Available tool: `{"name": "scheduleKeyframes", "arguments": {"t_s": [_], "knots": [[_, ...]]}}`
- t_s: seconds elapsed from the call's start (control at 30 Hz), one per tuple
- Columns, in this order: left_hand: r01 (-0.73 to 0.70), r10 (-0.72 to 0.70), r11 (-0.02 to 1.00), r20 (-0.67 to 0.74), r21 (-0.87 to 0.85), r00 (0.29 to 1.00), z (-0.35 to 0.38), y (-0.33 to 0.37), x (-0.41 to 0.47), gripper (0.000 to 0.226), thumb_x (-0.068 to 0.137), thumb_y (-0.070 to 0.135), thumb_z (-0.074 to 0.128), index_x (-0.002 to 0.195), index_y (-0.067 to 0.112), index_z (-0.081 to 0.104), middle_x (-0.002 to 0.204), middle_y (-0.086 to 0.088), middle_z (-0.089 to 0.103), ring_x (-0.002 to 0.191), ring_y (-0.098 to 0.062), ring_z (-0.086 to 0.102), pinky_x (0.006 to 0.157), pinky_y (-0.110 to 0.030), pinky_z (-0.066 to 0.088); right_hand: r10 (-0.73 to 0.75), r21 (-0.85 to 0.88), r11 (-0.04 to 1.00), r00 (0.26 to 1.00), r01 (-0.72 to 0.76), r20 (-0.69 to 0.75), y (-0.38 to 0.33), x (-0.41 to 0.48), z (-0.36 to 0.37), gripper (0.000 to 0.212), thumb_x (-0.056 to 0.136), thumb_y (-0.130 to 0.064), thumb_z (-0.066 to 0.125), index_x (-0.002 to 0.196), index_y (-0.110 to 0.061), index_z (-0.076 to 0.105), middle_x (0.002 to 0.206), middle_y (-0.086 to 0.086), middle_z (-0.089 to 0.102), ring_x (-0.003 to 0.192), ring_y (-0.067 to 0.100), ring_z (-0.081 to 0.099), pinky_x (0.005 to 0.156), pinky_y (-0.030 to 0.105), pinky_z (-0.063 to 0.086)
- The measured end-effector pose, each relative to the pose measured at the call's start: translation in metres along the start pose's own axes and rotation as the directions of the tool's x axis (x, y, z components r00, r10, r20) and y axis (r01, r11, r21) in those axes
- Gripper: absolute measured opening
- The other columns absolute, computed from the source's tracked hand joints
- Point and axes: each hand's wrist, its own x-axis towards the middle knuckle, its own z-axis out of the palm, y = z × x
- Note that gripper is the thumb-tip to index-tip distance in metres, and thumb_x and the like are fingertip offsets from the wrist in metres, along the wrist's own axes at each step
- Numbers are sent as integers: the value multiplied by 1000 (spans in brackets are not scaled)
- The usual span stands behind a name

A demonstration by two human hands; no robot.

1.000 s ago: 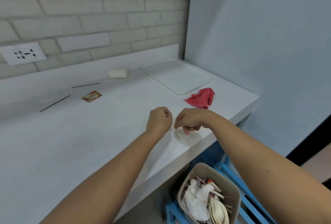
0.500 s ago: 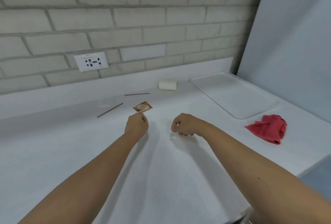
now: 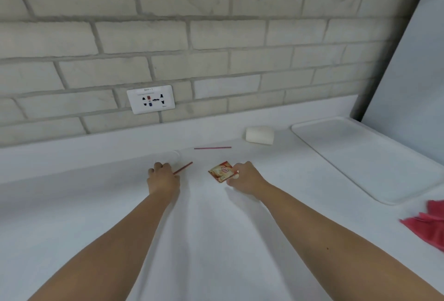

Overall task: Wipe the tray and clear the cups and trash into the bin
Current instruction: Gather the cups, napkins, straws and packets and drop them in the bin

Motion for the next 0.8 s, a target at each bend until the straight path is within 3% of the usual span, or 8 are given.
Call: {"name": "scheduleKeyframes", "arguments": {"t_s": [0.07,0.2,0.3,0.4,0.5,0.6,0.7,0.8], "knots": [[48,-47,999,43,-8,998,0,-5,14,36,90,29,57,118,6,54,121,-13,54,117,-31,46,93,-38,43,33,7,999,999,-33,-38,-4,15,8,51,91,-25,55,137,-10,38,134,12,31,120,30,46,101,37,43],[57,-40,994,178,-95,983,-5,-8,36,15,85,19,63,94,9,66,104,-10,67,99,-27,61,85,-33,50,72,-21,997,994,-73,-77,-10,41,19,68,91,-36,55,145,-13,22,139,13,29,130,29,36,106,40,36],[-35,30,999,292,14,956,-9,-1,43,20,87,13,52,101,3,64,107,-13,66,100,-27,62,81,-29,48,92,-125,987,995,-97,-45,-18,60,23,79,87,-44,58,148,-14,16,141,11,32,133,28,31,105,39,32],[-181,118,970,339,161,933,-4,7,38,28,93,13,40,111,0,56,115,-13,59,107,-27,58,85,-30,46,138,-192,972,990,-134,8,-20,76,23,67,82,-35,66,135,-10,34,127,9,43,124,26,42,99,36,39],[-261,203,945,274,195,940,7,6,38,24,96,16,34,108,3,51,96,-6,50,105,-26,58,80,-28,43,83,-114,991,991,-70,108,-18,87,21,29,79,-16,66,104,-5,59,100,7,59,97,22,59,82,29,47],[-240,234,970,110,42,966,11,1,46,3,95,12,34,95,10,35,79,0,43,99,-28,60,77,-31,44,-5,-240,970,984,48,178,-26,95,21,33,82,-10,57,114,-5,65,120,13,58,110,28,56,85,32,48],[-172,166,977,-61,-122,984,13,-5,49,12,94,7,32,104,9,36,92,-9,57,85,-32,59,72,-35,44,-67,-339,930,974,139,216,-33,101,23,29,90,-13,53,116,-6,62,128,12,40,121,29,37,101,39,40],[-174,159,982,-180,-75,971,15,-15,49,29,95,22,42,123,12,39,114,-9,61,93,-33,63,67,-34,41,-160,-347,912,969,219,189,-28,105,27,20,94,-14,48,109,-8,61,124,10,44,119,27,36,99,36,31]]}}
